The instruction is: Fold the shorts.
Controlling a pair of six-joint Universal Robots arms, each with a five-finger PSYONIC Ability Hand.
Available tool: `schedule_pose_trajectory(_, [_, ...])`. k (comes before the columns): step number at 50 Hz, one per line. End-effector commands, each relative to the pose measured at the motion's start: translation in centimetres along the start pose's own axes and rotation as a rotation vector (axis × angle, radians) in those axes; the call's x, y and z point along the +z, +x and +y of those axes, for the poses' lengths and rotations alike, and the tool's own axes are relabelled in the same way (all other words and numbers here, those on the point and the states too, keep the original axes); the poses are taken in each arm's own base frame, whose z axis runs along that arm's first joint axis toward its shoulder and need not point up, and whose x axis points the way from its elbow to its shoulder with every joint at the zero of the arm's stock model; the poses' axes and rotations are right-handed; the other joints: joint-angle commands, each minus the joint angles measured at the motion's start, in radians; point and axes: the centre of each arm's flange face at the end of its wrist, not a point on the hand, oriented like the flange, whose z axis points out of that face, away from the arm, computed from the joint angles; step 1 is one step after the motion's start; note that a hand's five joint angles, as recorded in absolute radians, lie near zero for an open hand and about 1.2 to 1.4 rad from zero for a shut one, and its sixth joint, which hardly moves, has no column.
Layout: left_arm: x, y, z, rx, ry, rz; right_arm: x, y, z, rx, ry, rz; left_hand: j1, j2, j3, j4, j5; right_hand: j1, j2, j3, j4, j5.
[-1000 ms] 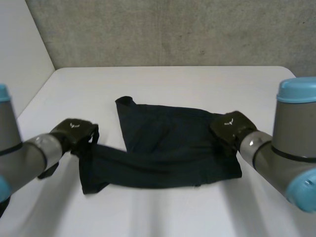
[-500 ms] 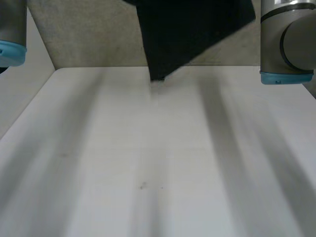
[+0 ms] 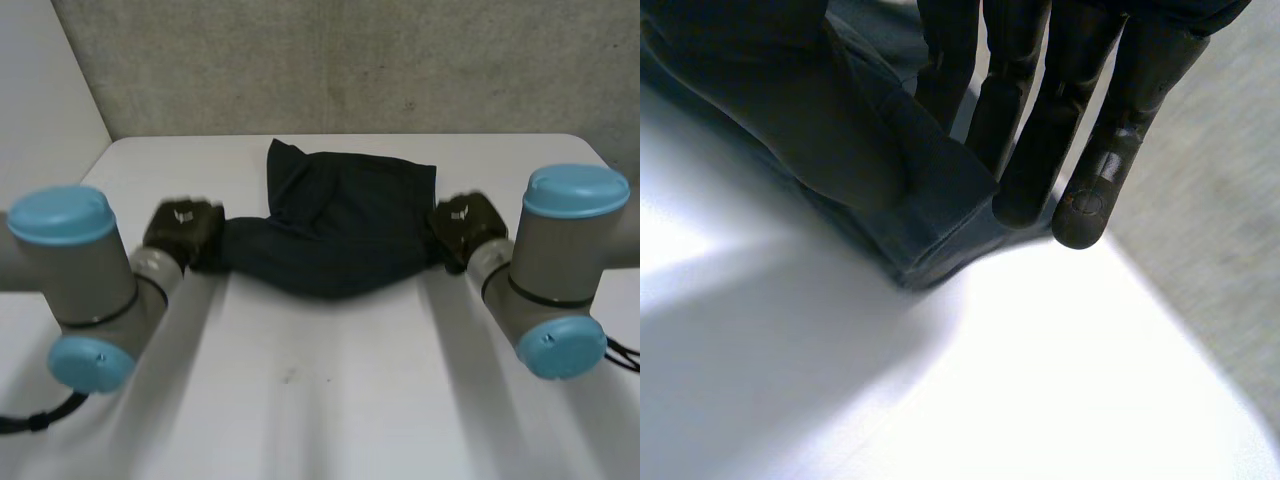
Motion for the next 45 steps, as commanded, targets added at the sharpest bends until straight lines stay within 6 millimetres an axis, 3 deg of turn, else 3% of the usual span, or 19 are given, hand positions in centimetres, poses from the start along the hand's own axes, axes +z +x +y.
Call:
schedule_pose_trajectory(1, [-4.3,0.0,1.1,0.085,-0.116,0.021,-3.1,0.0,0.1,0.002,-0.061,-0.034,0.303,0.199,0.203,0.195,0.230,0.451,0.215,0.202,0.204,0.225])
schedule_pose_trajectory(8, [-9.2,-0.1,0.4,0.096,-0.193,0.047,-6.8,-0.4,1.3,-0.047,-0.205,-0.131,0.303,0.199,0.203,0.195,0.230,0.451,0.215,0.202,0.204,0.225])
schedule_pose_trajectory(13, [-12.9,0.8,2.2,0.098,-0.340,0.114,-9.6,-1.0,2.9,-0.093,-0.329,-0.236,0.303,0.199,0.203,0.195,0.230,0.451,0.215,0.202,0.204,0.225])
schedule_pose_trajectory(17, [-14.8,2.0,3.6,0.115,-0.419,0.171,-11.3,-1.0,3.9,-0.152,-0.372,-0.288,0.303,0.199,0.203,0.195,0.230,0.451,0.215,0.202,0.204,0.225])
schedule_pose_trajectory(22, [-15.6,2.7,3.8,0.130,-0.424,0.203,-12.3,-1.1,4.3,-0.171,-0.382,-0.298,0.303,0.199,0.203,0.195,0.230,0.451,0.215,0.202,0.204,0.225])
schedule_pose_trajectory(25, [-15.4,2.6,2.9,0.141,-0.388,0.196,-12.6,-1.1,4.4,-0.167,-0.378,-0.302,0.205,0.100,0.104,0.096,0.132,0.451,0.215,0.202,0.204,0.225])
schedule_pose_trajectory(29, [-14.4,2.2,0.7,0.186,-0.294,0.181,-12.4,-1.2,4.3,-0.161,-0.350,-0.303,-0.724,-0.829,-0.825,-0.833,-0.798,0.451,0.215,0.202,0.204,0.225])
schedule_pose_trajectory(32, [-13.5,2.0,-1.0,0.238,-0.216,0.170,-12.0,-1.3,4.4,-0.155,-0.321,-0.292,-0.791,-0.896,-0.892,-0.900,-0.864,0.451,0.215,0.202,0.204,0.225])
schedule_pose_trajectory(37, [-10.4,2.0,-5.1,0.341,0.028,0.160,-11.8,-1.5,4.7,-0.156,-0.294,-0.270,-0.856,-0.961,-0.956,-0.965,-0.929,0.451,0.215,0.202,0.204,0.225])
schedule_pose_trajectory(44, [-5.1,3.3,-7.4,0.379,0.258,0.260,-11.7,-1.6,4.9,-0.156,-0.283,-0.264,-0.806,-0.911,-0.907,-0.915,-0.880,0.451,0.215,0.202,0.204,0.225])
schedule_pose_trajectory(45, [-3.7,3.8,-7.4,0.381,0.287,0.299,-11.7,-1.6,4.9,-0.157,-0.280,-0.262,-0.786,-0.890,-0.886,-0.894,-0.859,0.451,0.215,0.202,0.204,0.225])
